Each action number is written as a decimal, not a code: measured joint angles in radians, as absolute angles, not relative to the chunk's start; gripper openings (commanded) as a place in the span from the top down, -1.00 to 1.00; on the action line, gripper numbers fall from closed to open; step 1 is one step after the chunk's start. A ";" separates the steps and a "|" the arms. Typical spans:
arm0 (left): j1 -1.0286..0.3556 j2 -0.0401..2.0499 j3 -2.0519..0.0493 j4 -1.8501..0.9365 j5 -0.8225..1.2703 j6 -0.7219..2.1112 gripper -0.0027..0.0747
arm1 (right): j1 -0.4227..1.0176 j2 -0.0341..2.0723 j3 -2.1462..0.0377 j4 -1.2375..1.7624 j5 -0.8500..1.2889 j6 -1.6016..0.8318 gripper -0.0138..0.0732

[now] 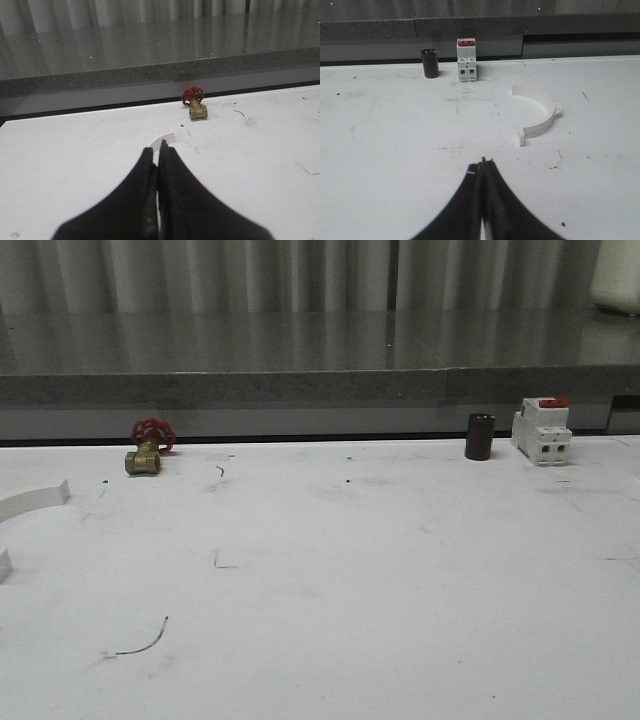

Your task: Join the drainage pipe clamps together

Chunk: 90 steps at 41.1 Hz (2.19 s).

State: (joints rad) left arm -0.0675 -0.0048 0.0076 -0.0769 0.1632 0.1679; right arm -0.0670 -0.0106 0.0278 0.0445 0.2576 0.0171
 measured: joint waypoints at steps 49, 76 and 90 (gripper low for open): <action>-0.068 -0.005 0.008 -0.083 0.142 0.168 0.98 | -0.067 -0.011 0.028 0.044 0.217 0.017 0.94; -0.068 0.277 -0.452 -0.038 0.316 0.168 0.98 | -0.067 0.200 -0.415 0.045 0.427 0.017 0.94; -0.068 0.314 -0.460 -0.033 0.320 0.168 0.74 | -0.067 0.265 -0.428 0.051 0.434 0.017 0.38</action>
State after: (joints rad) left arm -0.0675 0.3139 -0.4604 -0.0331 0.3203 0.1679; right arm -0.0670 0.2645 -0.4284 0.0514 0.4337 0.0171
